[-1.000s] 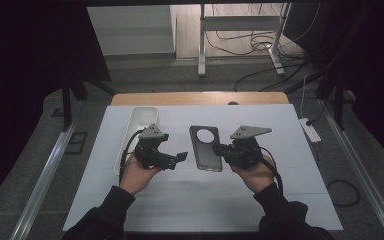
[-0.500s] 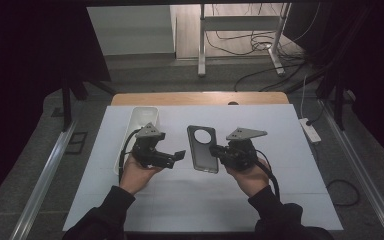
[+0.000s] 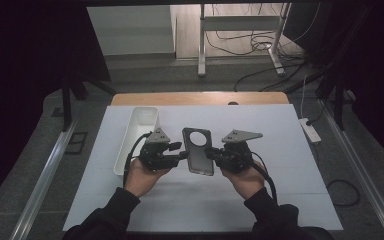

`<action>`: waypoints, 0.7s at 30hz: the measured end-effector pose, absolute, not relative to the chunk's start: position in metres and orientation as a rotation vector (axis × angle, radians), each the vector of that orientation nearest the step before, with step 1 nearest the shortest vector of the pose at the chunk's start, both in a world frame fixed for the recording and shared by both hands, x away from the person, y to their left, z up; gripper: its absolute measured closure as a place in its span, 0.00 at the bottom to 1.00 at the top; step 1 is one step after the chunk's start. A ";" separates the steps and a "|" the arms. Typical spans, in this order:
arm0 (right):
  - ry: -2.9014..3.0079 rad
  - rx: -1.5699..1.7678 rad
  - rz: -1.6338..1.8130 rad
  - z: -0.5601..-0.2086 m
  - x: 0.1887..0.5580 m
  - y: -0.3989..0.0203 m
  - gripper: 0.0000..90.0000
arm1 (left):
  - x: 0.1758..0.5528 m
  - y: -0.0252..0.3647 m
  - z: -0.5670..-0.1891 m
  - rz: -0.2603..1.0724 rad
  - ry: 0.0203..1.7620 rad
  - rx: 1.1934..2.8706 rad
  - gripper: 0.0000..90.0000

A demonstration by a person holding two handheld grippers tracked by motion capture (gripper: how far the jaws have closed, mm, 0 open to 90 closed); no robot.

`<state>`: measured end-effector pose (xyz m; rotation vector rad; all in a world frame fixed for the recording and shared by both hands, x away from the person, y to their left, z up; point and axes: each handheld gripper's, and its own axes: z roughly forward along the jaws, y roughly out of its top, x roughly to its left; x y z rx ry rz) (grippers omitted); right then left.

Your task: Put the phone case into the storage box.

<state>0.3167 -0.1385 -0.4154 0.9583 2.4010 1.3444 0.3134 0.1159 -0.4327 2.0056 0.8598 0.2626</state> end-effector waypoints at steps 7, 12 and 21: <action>2.421 0.946 1.359 -0.416 0.314 -0.134 0.90 | 0.316 0.119 -0.434 0.188 0.886 1.983 0.92; 2.479 0.951 1.411 -0.419 0.317 -0.135 0.87 | 0.318 0.123 -0.433 0.172 0.918 1.952 0.97; 2.499 0.889 1.365 -0.422 0.312 -0.127 0.63 | 0.317 0.120 -0.434 0.236 0.948 1.996 0.99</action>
